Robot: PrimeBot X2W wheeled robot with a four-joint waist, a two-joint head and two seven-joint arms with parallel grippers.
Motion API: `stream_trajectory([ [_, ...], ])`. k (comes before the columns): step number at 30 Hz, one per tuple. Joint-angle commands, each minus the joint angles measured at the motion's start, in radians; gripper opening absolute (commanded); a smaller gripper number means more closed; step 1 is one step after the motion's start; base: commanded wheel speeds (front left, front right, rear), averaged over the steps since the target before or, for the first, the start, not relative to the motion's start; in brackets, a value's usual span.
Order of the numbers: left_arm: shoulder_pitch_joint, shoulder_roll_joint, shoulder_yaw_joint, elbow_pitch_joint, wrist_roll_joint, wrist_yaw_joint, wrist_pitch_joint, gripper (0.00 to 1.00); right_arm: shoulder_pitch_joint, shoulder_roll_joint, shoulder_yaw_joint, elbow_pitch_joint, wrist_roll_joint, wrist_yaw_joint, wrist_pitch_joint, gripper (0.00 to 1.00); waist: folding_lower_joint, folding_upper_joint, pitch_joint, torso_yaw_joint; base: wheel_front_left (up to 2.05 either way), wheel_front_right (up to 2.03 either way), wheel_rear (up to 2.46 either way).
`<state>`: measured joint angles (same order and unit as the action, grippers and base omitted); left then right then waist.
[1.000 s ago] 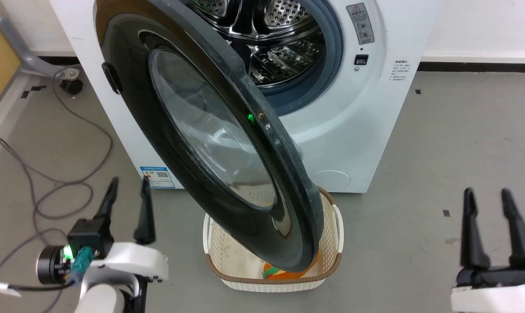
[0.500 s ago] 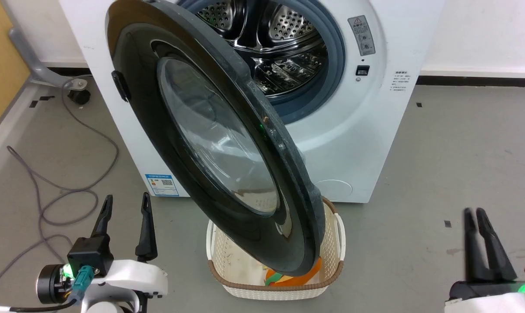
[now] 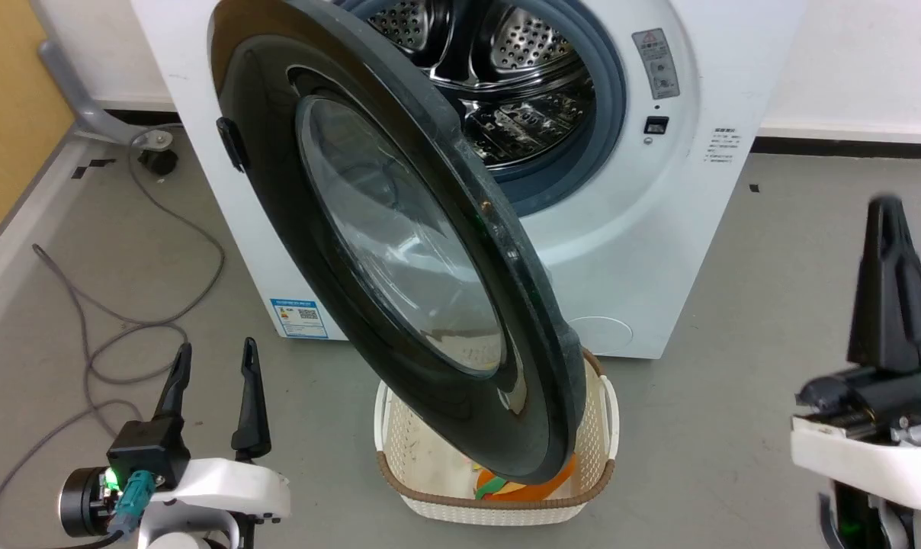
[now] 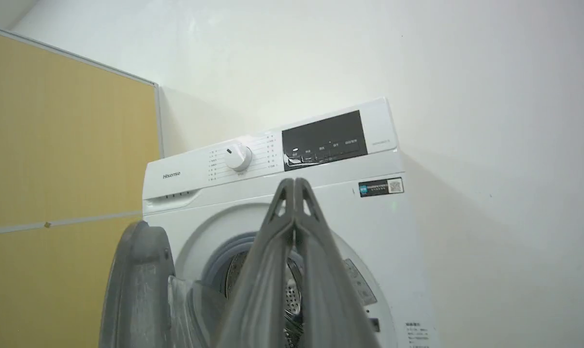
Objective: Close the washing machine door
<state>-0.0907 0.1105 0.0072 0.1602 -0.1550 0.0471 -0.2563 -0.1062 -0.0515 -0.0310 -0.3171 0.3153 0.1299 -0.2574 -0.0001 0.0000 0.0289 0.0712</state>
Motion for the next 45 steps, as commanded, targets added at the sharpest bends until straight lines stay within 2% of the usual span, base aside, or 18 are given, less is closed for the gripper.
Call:
stream_trajectory([
  [1, 0.010, -0.006, 0.014, -0.004, 0.012, -0.011, -0.005, 1.00, -0.045, 0.001, 0.046, -0.044, 0.017, 0.001, -0.004, 0.00, 0.0001, 0.0000, 0.003, 0.008, 0.00, 0.00, 0.00],
  [6, 0.009, -0.019, 0.038, -0.012, 0.025, -0.024, -0.005, 1.00, -0.086, 0.001, 0.184, -0.106, 0.051, 0.001, -0.004, 0.00, 0.0001, 0.0000, 0.010, 0.019, 0.00, 0.00, 0.00],
  [7, 0.009, -0.019, 0.038, -0.012, 0.025, -0.024, -0.005, 1.00, -0.086, 0.001, 0.184, -0.106, 0.051, 0.001, -0.004, 0.00, 0.0001, 0.0000, 0.010, 0.019, 0.00, 0.00, 0.00],
  [10, 0.006, -0.025, 0.053, -0.016, 0.033, -0.030, -0.005, 1.00, -0.089, 0.001, 0.298, -0.110, 0.044, 0.001, -0.004, 0.00, 0.0001, 0.0000, 0.016, 0.022, 0.00, 0.00, 0.00],
  [17, 0.003, -0.040, 0.070, -0.034, 0.047, -0.038, -0.005, 1.00, -0.074, -0.019, 0.581, -0.004, -0.056, 0.001, -0.004, 0.00, 0.0001, 0.0000, 0.037, 0.027, 0.00, 0.00, 0.00],
  [23, -0.011, -0.048, 0.080, -0.037, 0.050, -0.047, -0.005, 1.00, -0.038, -0.072, 0.692, 0.109, -0.121, 0.001, -0.004, 0.00, 0.0001, 0.0000, 0.062, 0.034, 0.00, 0.00, 0.00],
  [27, -0.020, -0.051, 0.087, -0.036, 0.055, -0.053, -0.005, 1.00, -0.028, -0.095, 0.679, 0.186, -0.156, 0.001, -0.004, 0.00, 0.0001, 0.0000, 0.076, 0.040, 0.00, 0.00, 0.00],
  [33, -0.031, -0.055, 0.093, -0.038, 0.060, -0.060, -0.005, 1.00, -0.032, -0.119, 0.601, 0.292, -0.190, 0.001, -0.004, 0.00, 0.0001, 0.0000, 0.100, 0.047, 0.00, 0.00, 0.00],
  [45, -0.057, -0.059, 0.082, -0.066, 0.057, -0.055, -0.005, 1.00, -0.089, -0.114, 0.347, 0.387, -0.215, 0.001, -0.004, 0.00, 0.0001, 0.0000, 0.167, 0.061, 0.00, 0.00, 0.00],
])
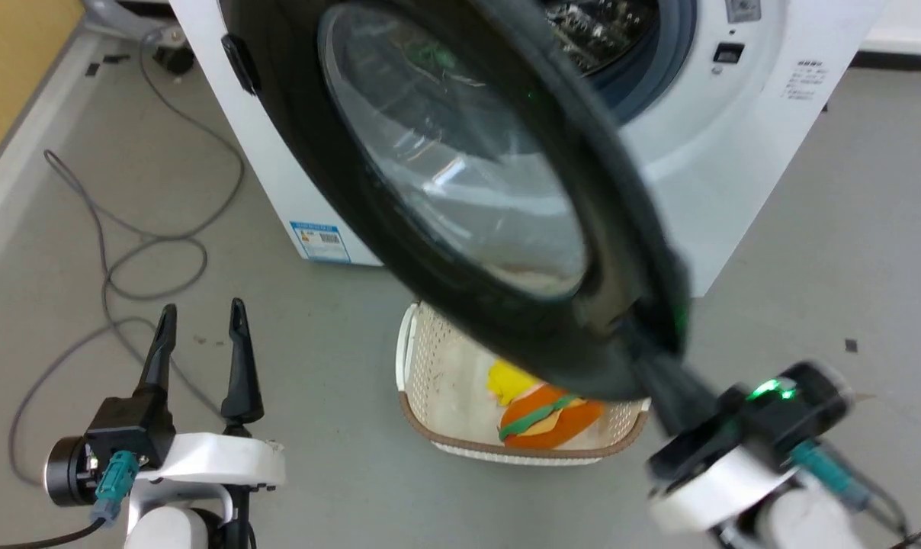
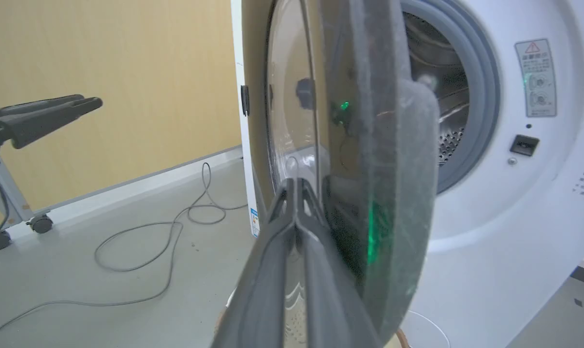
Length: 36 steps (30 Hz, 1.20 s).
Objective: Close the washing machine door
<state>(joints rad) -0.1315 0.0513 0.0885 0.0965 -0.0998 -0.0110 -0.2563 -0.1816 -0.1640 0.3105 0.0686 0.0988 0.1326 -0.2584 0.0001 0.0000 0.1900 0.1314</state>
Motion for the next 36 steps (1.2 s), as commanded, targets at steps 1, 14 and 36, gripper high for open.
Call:
stream_trajectory([
  [1, -0.019, 0.000, -0.002, -0.007, 0.001, 0.004, -0.005, 1.00, -0.023, 0.003, -0.022, 0.007, 0.000, -0.002, -0.003, 0.00, -0.0001, 0.0000, 0.015, 0.002, 0.00, 0.00, 0.00],
  [14, -0.088, -0.001, -0.038, -0.056, -0.027, 0.032, -0.005, 1.00, -0.235, 0.051, -0.261, 0.084, -0.024, -0.002, -0.003, 0.00, -0.0001, 0.0000, 0.171, -0.003, 0.00, 0.00, 0.00],
  [36, -0.180, -0.001, -0.087, -0.073, -0.070, 0.060, -0.005, 1.00, -0.633, 0.013, -0.426, 0.313, -0.117, -0.002, -0.003, 0.00, -0.0001, 0.0000, 0.327, 0.019, 0.00, 0.00, 0.00],
])
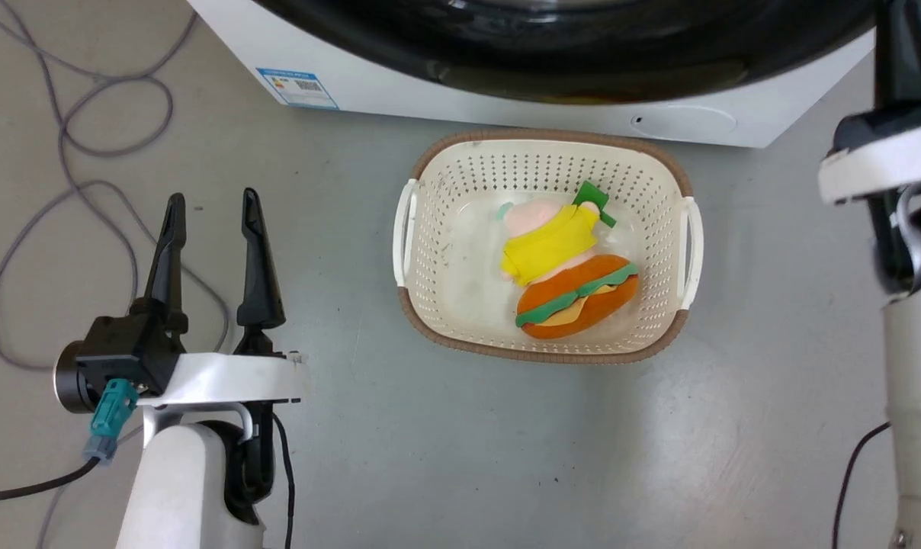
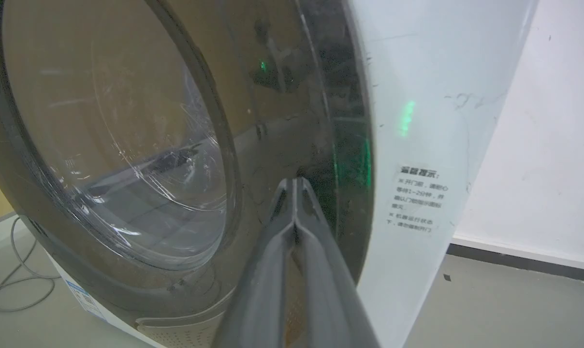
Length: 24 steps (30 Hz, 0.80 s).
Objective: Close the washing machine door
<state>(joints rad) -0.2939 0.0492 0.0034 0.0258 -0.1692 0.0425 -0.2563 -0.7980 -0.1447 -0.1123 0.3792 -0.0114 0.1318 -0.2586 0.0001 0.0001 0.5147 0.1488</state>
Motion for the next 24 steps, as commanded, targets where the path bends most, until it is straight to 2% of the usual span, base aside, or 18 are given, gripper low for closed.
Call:
stream_trajectory([
  [1, -0.020, 0.001, -0.002, -0.003, -0.002, 0.006, -0.005, 1.00, -0.028, -0.011, -0.006, 0.012, -0.010, -0.001, -0.003, 0.00, -0.0001, -0.0001, 0.005, 0.003, 0.00, 0.00, 0.00],
  [14, -0.031, 0.001, 0.000, -0.002, -0.012, 0.008, -0.006, 1.00, -0.113, -0.063, -0.003, 0.107, -0.069, -0.001, -0.003, 0.00, -0.0001, -0.0001, 0.029, 0.011, 0.00, 0.00, 0.00],
  [20, -0.023, 0.001, 0.004, 0.006, -0.012, 0.014, -0.006, 1.00, -0.104, -0.061, -0.004, 0.100, -0.066, -0.001, -0.003, 0.00, -0.0001, -0.0001, 0.010, 0.001, 0.00, 0.00, 0.00],
  [24, -0.005, 0.001, 0.012, 0.019, -0.011, 0.015, -0.006, 1.00, -0.045, -0.051, -0.004, 0.043, -0.054, -0.001, -0.003, 0.00, -0.0001, -0.0001, -0.037, -0.014, 0.00, 0.00, 0.00],
])
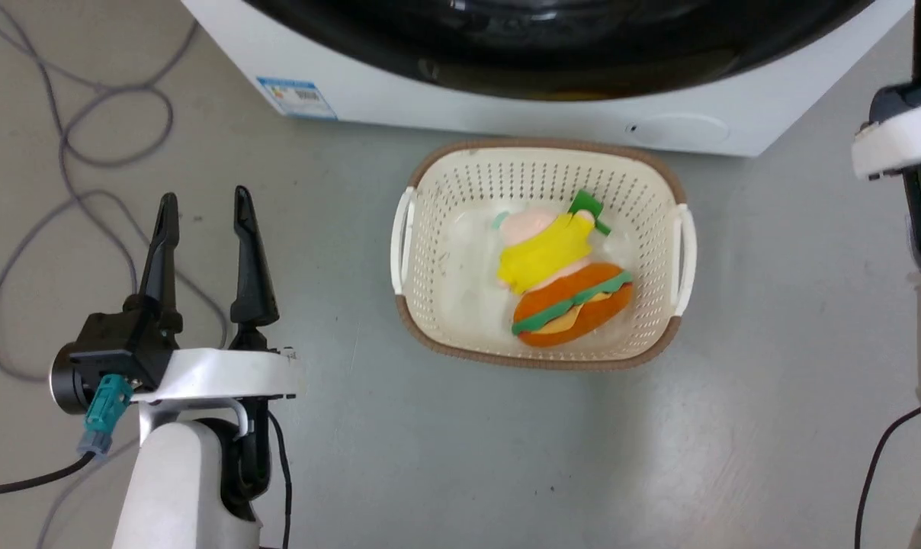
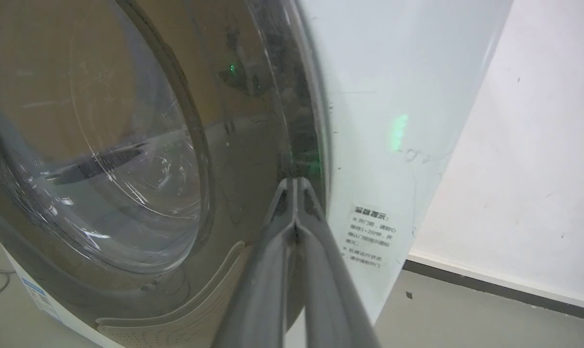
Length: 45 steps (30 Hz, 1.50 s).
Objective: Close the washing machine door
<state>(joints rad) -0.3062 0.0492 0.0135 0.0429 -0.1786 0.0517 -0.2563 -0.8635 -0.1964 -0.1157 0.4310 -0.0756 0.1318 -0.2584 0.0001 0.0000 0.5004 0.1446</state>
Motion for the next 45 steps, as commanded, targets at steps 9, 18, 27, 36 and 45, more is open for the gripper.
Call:
stream_trajectory([
  [9, 0.072, 0.001, 0.032, 0.035, 0.027, 0.001, -0.006, 1.00, 0.223, 0.040, -0.027, -0.180, 0.021, -0.001, -0.003, 1.00, -0.0001, 0.0000, -0.164, -0.065, 0.00, 0.00, 0.00],
  [18, 0.148, 0.001, 0.062, 0.059, 0.058, -0.002, -0.006, 1.00, 0.418, 0.083, -0.032, -0.328, 0.008, -0.001, -0.003, 1.00, -0.0001, 0.0000, -0.290, -0.104, 0.00, 0.00, 0.00],
  [27, 0.224, 0.001, 0.075, 0.068, 0.074, -0.002, -0.006, 1.00, 0.609, 0.123, -0.019, -0.381, 0.028, -0.001, -0.003, 1.00, -0.0001, 0.0000, -0.391, -0.120, 0.00, 0.00, 0.00],
  [36, 0.288, 0.001, 0.058, 0.067, 0.103, -0.010, -0.006, 1.00, 0.799, 0.145, -0.003, -0.373, 0.090, -0.001, -0.003, 1.00, -0.0001, 0.0000, -0.461, -0.138, 0.00, 0.00, 0.00],
  [45, 0.319, 0.000, 0.064, 0.082, 0.099, -0.027, 0.000, 0.00, 0.879, 0.142, 0.007, -0.368, 0.158, 0.000, 0.000, 0.00, -0.0001, 0.0000, -0.491, -0.148, 0.00, 0.00, 0.00],
])
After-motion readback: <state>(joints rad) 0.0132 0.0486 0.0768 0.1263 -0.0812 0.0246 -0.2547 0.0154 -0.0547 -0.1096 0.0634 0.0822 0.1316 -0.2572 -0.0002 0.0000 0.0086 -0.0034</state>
